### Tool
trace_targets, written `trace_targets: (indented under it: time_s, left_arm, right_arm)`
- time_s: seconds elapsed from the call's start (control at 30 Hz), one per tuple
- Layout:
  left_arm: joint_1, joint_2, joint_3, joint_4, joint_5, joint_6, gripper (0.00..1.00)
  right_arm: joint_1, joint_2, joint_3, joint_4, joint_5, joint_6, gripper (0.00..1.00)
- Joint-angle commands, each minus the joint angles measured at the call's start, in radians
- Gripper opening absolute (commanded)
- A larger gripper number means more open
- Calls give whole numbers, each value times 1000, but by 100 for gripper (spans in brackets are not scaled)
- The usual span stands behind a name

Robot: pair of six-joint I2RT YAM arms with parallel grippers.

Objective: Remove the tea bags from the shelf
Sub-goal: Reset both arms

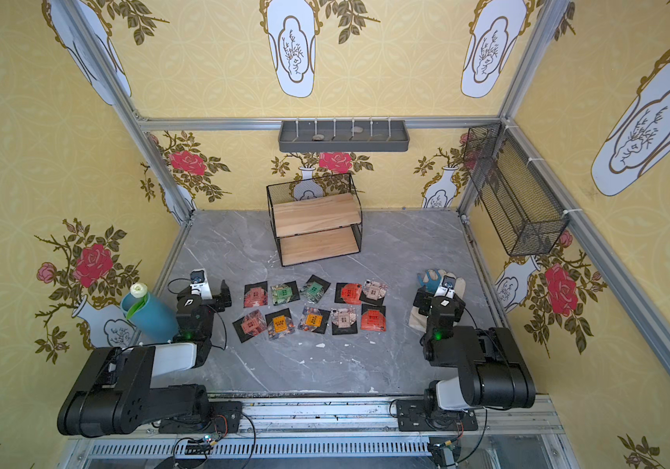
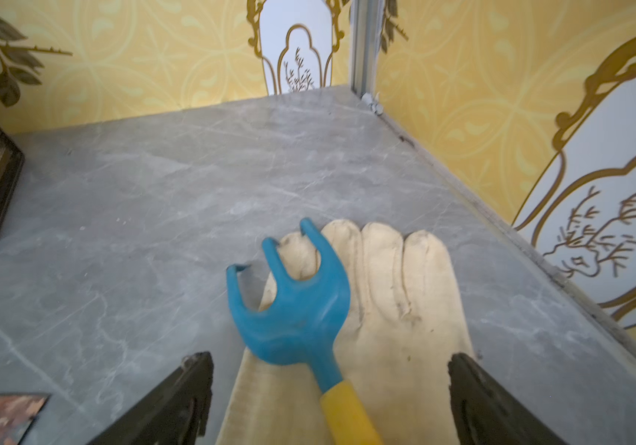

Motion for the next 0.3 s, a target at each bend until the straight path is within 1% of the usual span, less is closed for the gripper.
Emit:
trace_targets:
  time_s: [0.0,0.27]
  left_arm:
    - [2,-3,-7,38,16,3,100]
    - [1,-20,-18,49,10,4,100]
  right_arm:
    - [0,12,7,69,-11,-14,98]
    - [-12,1,12,43,-18,0,98]
